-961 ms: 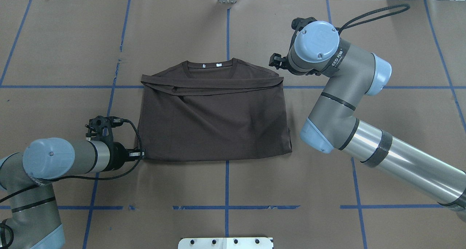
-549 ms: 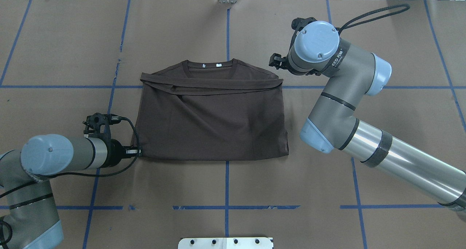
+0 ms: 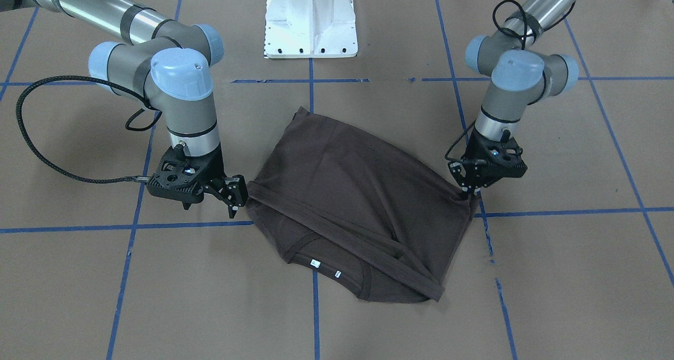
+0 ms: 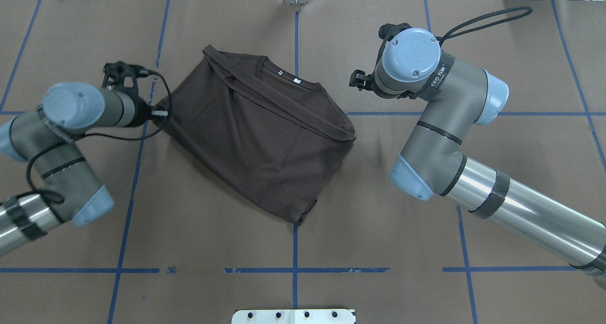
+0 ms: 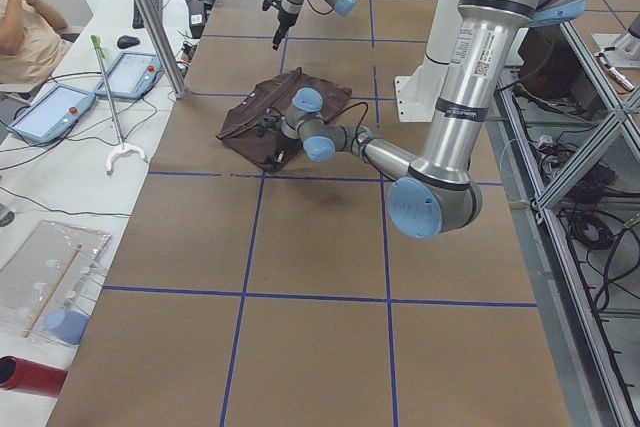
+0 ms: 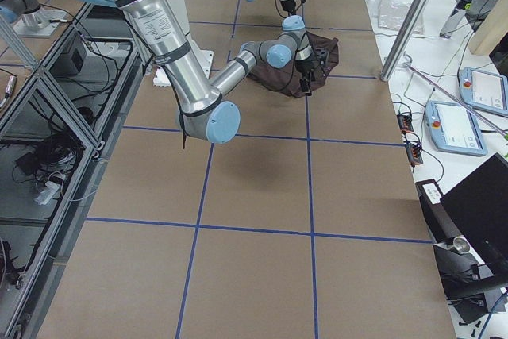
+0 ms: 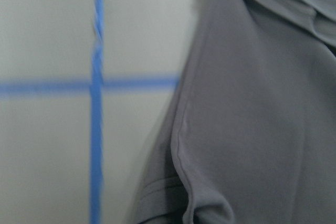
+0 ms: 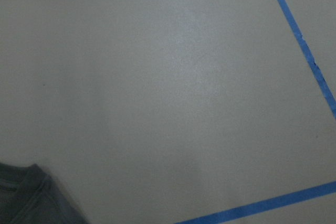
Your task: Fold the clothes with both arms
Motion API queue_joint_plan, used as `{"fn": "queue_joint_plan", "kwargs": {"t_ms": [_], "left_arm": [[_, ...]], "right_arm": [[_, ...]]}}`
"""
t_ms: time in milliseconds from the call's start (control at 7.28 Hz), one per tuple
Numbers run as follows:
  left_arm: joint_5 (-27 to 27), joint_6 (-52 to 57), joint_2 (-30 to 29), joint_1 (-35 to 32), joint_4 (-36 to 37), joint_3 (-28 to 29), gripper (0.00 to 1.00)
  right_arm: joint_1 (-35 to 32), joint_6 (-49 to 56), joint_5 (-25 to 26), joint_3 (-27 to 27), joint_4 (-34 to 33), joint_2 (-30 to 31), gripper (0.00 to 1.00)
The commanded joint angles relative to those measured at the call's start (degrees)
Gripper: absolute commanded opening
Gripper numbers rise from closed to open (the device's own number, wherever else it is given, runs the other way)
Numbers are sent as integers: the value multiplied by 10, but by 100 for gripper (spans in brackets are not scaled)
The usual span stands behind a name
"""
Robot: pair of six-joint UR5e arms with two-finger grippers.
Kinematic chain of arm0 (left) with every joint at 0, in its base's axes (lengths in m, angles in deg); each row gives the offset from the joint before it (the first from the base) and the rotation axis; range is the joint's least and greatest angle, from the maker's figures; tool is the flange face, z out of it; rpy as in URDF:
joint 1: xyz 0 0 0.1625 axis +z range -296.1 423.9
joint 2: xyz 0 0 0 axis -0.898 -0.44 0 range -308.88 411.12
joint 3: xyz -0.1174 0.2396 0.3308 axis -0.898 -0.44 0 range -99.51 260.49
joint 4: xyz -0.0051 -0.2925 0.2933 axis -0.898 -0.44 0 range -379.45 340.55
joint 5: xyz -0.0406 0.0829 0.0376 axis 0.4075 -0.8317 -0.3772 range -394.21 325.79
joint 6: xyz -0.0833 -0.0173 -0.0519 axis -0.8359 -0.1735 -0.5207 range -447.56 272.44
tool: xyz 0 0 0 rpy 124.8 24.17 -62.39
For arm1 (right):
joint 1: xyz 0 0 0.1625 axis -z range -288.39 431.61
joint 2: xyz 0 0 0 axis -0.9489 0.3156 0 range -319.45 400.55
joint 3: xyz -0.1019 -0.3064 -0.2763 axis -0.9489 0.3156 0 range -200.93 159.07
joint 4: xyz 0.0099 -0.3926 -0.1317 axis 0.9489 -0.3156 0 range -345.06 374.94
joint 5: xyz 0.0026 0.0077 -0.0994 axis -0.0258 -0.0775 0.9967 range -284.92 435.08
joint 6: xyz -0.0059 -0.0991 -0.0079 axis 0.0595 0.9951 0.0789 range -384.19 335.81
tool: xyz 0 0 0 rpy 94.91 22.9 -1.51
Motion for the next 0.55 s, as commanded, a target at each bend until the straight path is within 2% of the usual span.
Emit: {"fn": "queue_joint_plan", "kwargs": {"t_ms": [0,137,412], "left_arm": [[-2,48,-157,-66,-5,202,0],[-16,79,-199,-88,-9,257,0],[-21,135,-212,-113,-20,283,0]], "right_arm": [[1,-4,1,-6,0,0,100],[1,-4,2,-12,0,1,100],[1,-5,2,-16,0,2,100]]}}
